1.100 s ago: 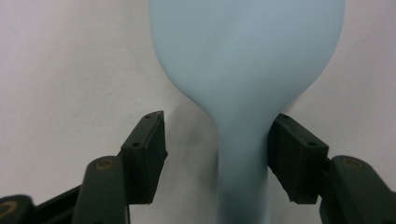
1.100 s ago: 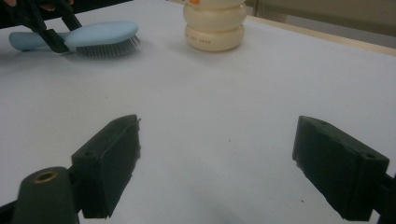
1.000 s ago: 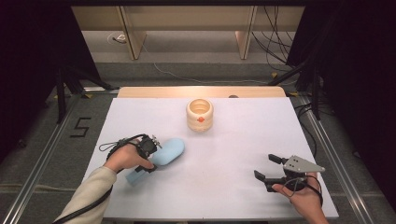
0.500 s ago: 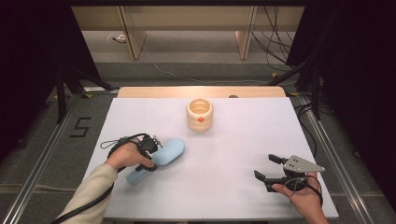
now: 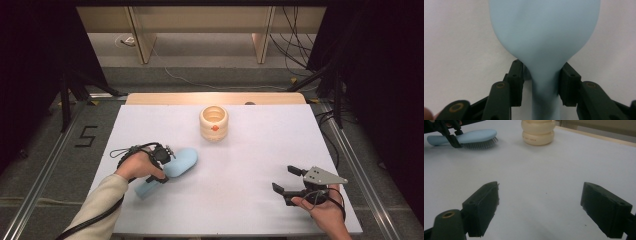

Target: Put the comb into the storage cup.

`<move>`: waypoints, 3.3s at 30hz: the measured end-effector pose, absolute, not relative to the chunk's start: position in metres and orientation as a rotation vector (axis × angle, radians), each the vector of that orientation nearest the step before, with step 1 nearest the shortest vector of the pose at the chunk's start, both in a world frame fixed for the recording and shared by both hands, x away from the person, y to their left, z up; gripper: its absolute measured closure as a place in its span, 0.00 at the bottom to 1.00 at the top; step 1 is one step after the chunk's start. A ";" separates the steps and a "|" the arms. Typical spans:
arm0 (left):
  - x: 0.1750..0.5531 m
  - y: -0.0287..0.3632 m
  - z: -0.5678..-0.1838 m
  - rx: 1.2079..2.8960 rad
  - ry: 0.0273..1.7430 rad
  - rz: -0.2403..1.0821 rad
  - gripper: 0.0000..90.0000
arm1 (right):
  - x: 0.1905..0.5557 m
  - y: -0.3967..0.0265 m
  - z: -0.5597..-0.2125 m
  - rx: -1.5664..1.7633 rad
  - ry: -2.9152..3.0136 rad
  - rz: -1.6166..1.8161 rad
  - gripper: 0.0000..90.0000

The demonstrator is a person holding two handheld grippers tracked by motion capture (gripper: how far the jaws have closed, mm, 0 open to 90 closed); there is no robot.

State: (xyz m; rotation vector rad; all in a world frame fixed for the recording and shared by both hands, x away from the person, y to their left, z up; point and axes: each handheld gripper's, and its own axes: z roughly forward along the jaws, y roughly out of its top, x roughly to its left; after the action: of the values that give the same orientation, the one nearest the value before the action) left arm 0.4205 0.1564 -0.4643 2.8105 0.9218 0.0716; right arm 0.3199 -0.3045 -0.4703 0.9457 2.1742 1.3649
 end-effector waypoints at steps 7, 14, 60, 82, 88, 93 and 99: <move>0.419 0.154 -0.464 2.820 0.921 0.075 0.74 | 0.320 -0.304 -0.470 0.946 2.176 1.364 0.18; 0.418 0.153 -0.463 2.836 0.920 0.091 0.75 | 0.320 -0.304 -0.471 0.946 2.178 1.362 0.18; 0.404 0.157 -0.461 2.757 0.898 0.208 0.77 | 0.320 -0.305 -0.470 0.942 2.177 1.368 0.18; 0.397 0.148 -0.444 2.627 0.892 0.304 0.77 | 0.320 -0.305 -0.470 0.939 2.167 1.376 0.18; 0.394 0.146 -0.440 2.576 0.898 0.315 0.77 | 0.320 -0.305 -0.470 0.939 2.167 1.375 0.18; 0.392 0.144 -0.436 2.537 0.908 0.348 0.77 | 0.320 -0.305 -0.470 0.943 2.165 1.377 0.18; 0.387 0.142 -0.429 2.489 0.908 0.358 0.77 | 0.320 -0.306 -0.470 0.945 2.164 1.372 0.18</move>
State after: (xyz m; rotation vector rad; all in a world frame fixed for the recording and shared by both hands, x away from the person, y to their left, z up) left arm 0.3873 0.1421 -0.4293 2.4894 0.9085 0.3583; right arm 0.3200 -0.3056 -0.4699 0.9450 2.1639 1.3718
